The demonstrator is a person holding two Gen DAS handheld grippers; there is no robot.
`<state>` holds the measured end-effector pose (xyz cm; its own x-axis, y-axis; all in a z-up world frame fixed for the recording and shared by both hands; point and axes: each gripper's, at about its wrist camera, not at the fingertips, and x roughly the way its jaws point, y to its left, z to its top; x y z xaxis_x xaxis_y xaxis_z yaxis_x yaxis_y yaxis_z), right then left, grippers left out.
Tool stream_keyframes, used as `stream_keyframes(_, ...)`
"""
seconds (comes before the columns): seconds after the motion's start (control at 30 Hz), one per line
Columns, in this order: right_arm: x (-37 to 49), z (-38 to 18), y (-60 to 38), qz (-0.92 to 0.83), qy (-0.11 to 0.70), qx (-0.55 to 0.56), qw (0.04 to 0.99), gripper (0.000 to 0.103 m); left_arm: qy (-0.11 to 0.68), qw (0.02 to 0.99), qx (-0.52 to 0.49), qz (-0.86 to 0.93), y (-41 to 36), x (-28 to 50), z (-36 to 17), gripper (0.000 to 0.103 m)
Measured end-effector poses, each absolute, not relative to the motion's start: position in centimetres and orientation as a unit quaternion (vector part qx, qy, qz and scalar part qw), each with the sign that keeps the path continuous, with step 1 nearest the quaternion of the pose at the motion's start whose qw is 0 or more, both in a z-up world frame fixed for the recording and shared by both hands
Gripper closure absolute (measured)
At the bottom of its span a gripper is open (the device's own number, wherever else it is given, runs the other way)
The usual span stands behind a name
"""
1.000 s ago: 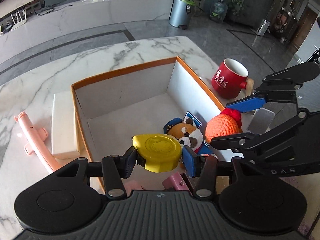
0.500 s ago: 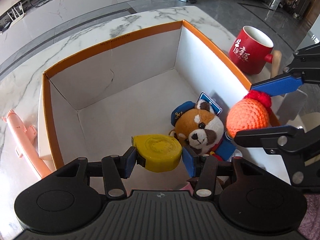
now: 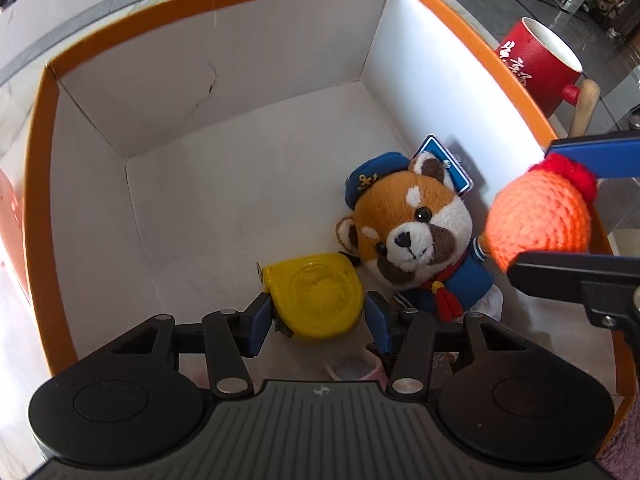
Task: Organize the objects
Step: 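Carry the tape measure with the left gripper while the right carries the crochet ball into the shoe box, then lower the tape measure with the left gripper while the right lowers the crochet ball, releasing both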
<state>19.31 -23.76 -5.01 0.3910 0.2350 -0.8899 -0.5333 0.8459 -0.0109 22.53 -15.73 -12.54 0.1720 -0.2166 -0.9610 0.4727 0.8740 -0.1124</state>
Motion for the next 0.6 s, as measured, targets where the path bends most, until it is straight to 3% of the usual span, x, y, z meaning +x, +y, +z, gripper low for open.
stream_keyframes(0.37,19.2,-5.3,-23.8,0.228,0.506,-0.148,0.818,0.050,0.620,0.742,0.069,-0.247,-14.7,22.7,-12.9,0.040)
stream_keyframes(0.6,18.9,-4.8,-23.8,0.229,0.505,-0.138,0.821,0.050,0.573,0.775,0.071,-0.256,-12.4,21.1,-8.5,0.037)
